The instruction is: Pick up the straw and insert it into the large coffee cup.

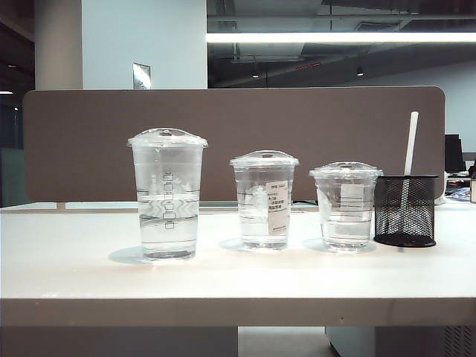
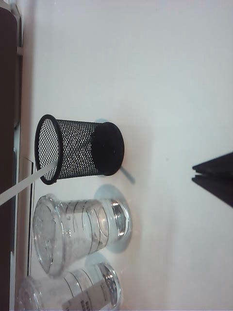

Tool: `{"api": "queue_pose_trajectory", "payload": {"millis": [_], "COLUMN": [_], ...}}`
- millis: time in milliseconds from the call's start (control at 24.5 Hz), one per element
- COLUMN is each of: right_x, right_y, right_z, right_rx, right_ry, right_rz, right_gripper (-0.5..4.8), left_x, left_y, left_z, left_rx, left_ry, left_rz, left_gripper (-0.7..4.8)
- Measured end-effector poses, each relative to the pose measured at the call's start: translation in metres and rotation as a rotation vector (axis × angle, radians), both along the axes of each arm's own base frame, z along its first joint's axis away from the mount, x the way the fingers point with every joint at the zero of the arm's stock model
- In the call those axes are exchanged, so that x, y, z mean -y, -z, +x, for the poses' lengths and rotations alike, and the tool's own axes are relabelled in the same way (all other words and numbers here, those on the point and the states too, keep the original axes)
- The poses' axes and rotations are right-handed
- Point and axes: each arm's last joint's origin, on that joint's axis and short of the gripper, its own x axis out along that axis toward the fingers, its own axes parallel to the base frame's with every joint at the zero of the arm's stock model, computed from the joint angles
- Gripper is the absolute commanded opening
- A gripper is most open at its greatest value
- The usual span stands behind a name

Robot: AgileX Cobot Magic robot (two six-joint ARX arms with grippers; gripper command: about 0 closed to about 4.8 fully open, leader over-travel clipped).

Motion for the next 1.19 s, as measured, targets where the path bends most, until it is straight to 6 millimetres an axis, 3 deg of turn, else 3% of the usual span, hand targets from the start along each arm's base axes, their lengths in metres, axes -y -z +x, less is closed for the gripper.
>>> {"api": "queue_pose_trajectory", "payload": {"millis": [286, 491, 1186], "right_x": [0.000, 0.000, 0.000], "right_y": [0.000, 0.000, 0.000], "right_z": [0.000, 0.000, 0.000], "right_rx": [0.000, 0.000, 0.000], "right_ry": [0.000, 0.000, 0.000], "right_rz": [0.000, 0.000, 0.000], "right_gripper": [0.00, 0.00, 0.00], "left_x": [0.004, 0.004, 0.003], "left_y": [0.020, 0.021, 0.023], "left_z": [-0.013, -0.013, -0.013], "left_rx": [-0.315, -0.246, -0.204], "left_ry": [0.272, 0.308, 0.270], "left_rz": [-0.068, 0.053, 0.169], "left_gripper": [-0.02, -0.02, -0.02]}}
